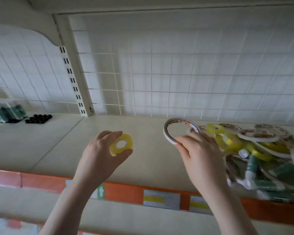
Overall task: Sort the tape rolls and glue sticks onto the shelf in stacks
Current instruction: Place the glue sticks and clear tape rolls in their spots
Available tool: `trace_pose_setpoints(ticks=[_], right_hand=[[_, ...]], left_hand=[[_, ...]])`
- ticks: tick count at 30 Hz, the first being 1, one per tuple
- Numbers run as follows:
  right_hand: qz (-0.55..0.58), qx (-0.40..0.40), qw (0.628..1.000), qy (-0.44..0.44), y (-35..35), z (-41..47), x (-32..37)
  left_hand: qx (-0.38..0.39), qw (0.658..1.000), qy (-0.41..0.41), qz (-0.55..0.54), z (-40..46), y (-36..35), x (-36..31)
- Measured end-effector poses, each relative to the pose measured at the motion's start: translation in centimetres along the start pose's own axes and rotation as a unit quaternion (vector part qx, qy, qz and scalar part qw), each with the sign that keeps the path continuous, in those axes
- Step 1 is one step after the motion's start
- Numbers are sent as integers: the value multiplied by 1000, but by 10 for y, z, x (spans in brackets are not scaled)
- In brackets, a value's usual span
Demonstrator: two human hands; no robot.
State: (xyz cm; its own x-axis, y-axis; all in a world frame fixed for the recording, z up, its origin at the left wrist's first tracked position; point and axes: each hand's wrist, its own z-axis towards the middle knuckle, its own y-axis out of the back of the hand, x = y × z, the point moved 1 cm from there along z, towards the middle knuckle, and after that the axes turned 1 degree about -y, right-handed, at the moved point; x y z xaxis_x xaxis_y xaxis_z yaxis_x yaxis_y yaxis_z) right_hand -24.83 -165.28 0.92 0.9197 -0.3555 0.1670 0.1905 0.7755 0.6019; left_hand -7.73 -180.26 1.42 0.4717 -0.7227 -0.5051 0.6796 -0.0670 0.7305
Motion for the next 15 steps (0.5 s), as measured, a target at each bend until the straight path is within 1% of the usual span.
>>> trace_pose_setpoints(ticks=[4, 11, 15], right_hand=[[58, -2, 998, 26, -34, 1, 92], [133, 13, 990, 53, -107, 10, 279], [158, 32, 986, 47, -138, 22, 357]], left_hand=[[-36, 999, 17, 10, -20, 64, 72], [-85, 993, 50, 61, -51, 185, 220], [-104, 990, 71, 66, -53, 242, 280]])
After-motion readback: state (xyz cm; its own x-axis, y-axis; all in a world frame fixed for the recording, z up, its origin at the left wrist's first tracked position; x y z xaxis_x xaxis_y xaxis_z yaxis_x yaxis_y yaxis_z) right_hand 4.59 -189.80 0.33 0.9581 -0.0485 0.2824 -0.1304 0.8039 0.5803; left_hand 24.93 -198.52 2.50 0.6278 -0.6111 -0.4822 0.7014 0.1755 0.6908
